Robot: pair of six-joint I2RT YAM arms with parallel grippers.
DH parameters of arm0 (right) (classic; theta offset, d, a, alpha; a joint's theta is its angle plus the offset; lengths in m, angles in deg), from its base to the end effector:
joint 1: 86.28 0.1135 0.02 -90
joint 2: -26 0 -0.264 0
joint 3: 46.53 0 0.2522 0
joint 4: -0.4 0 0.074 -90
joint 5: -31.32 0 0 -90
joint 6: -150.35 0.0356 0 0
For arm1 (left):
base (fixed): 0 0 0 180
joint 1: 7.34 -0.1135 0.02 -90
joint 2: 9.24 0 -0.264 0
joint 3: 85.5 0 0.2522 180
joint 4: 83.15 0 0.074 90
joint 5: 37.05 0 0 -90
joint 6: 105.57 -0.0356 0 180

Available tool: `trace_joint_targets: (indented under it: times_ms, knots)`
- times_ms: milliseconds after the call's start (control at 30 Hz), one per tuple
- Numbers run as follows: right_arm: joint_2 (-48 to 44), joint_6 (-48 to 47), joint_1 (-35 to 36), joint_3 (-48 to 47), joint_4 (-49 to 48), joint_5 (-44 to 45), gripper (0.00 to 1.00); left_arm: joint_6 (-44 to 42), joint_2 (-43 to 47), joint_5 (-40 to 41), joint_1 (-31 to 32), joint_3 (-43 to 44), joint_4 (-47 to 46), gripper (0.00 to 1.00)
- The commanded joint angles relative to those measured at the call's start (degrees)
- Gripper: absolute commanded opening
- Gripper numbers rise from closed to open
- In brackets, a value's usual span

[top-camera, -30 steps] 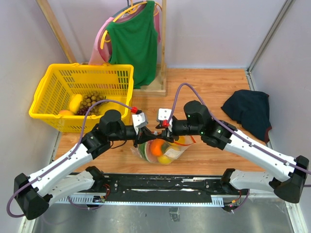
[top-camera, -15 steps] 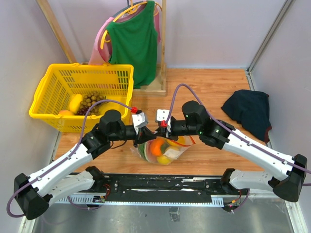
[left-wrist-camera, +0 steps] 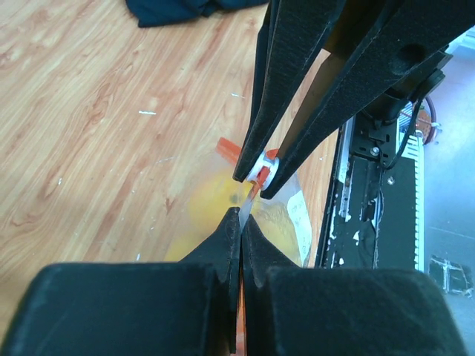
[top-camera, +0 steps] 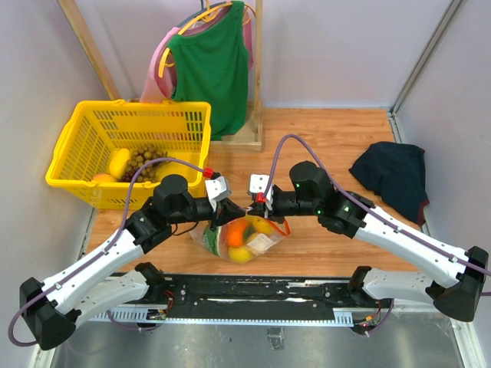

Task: Place the food in the zip-top bag and seal the zipper
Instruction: Zip the zipper food storage bag at the center of the board.

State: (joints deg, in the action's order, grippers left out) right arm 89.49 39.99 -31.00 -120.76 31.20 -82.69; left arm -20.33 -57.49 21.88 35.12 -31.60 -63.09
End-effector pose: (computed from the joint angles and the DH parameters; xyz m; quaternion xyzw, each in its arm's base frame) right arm 0.1305 0.2137 0.3602 -0.5857 0.5601 0.3308 0.4836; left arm 0.1325 -0.1461 0.3093 0.4553 0.6319 -0.3911 0.4904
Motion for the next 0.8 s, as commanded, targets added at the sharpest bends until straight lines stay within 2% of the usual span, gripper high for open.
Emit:
trace_joint_targets:
  times_ms: [0,133,233,333,533,767]
  knots:
    - [-1.0,-0.3,-0.2,0.8,4.0,2.0,0.01,0.4,1.8,1.3,-0.3,0.2,-3.0,0.00]
    - [-0.5,-0.2,-0.1,-0.6,3.9,0.6,0.01,-0.3,0.7,-0.9,-0.3,0.7,-2.6,0.02]
    - [0.3,-0.2,-0.2,-2.5,4.3,-0.6,0.01,-0.7,-0.6,-2.4,-0.3,1.2,-2.5,0.16]
    - [1.5,-0.4,-0.1,-4.7,5.7,-1.6,0.01,-1.3,-1.9,-3.4,-0.3,1.9,-2.6,0.24]
    - [2.9,-0.7,0.0,-7.5,7.9,-2.2,0.01,-2.1,-3.6,-4.6,-0.3,3.1,-3.6,0.29]
    - [3.9,-2.1,-0.1,-10.2,10.9,-2.2,0.01,-3.9,-5.2,-6.1,-0.3,5.6,-3.3,0.24]
